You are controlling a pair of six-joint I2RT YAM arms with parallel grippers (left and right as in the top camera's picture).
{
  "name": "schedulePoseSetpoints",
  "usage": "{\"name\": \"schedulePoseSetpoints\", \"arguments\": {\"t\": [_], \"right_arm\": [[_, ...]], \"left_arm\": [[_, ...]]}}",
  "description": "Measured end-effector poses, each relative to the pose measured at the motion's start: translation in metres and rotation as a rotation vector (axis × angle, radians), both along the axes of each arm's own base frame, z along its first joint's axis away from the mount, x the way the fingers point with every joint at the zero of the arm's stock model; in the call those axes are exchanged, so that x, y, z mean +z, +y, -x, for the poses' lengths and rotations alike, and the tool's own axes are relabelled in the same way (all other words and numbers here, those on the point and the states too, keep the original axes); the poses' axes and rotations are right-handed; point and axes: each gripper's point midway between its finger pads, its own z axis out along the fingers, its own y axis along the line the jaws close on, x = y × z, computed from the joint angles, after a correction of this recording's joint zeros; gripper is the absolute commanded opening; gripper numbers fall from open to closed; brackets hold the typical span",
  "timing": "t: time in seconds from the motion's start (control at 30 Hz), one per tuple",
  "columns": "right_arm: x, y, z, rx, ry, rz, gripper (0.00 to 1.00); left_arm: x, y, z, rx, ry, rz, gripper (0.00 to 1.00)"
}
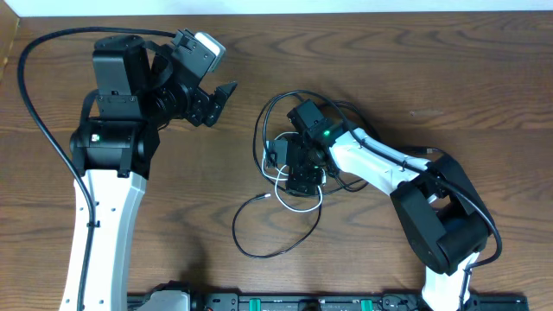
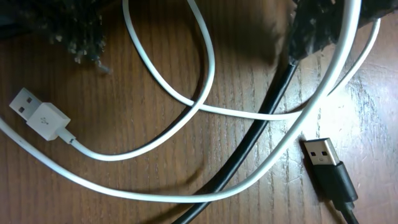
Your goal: Untangle cables
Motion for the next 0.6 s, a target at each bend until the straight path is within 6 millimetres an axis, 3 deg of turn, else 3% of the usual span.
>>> {"name": "schedulePoseSetpoints", "arguments": {"t": [0.6], "right_arm": [[-0.0019,0.0008,0.0011,0.003,0.007,-0.004,0.67]], "left_arm": [[0.0001,0.0001,0.0,0.001,0.0,0.0,0.82]]}}
